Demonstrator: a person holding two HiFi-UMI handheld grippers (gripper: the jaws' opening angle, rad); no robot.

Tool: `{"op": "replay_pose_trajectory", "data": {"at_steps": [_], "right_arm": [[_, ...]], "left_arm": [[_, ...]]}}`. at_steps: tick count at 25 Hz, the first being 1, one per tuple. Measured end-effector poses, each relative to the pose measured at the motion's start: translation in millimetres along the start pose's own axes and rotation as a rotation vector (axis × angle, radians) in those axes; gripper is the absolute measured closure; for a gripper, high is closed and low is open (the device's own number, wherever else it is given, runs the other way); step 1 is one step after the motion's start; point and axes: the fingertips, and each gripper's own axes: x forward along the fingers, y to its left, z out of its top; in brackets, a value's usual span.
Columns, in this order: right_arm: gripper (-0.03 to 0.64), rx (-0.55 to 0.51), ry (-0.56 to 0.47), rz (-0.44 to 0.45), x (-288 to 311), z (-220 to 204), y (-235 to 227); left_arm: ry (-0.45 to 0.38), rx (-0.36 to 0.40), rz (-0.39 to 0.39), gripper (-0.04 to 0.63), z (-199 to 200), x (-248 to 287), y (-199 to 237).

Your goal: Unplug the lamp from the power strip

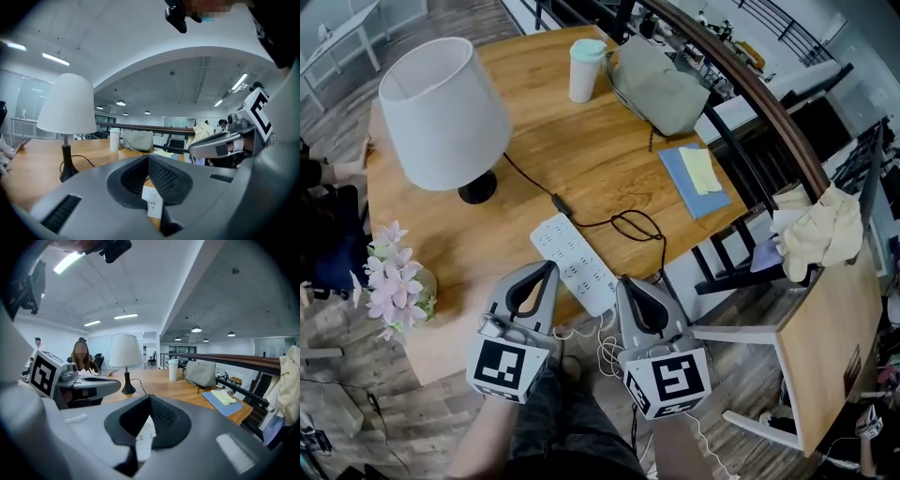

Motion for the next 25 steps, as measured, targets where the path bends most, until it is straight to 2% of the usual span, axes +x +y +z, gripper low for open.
{"op": "replay_pose_trajectory", "data": {"at_steps": [4,25], "right_arm": [[0.609,-0.01,-0.038,0.017,-6,15,8],[0.609,-0.037,-0.195,0.037,-42,87,22]], "left_arm": [[-0.047,-0.008,-0.002,0.599,16,-7,1],[-0.148,-0.007,-0.042,0.599,92,-45,-5]]}}
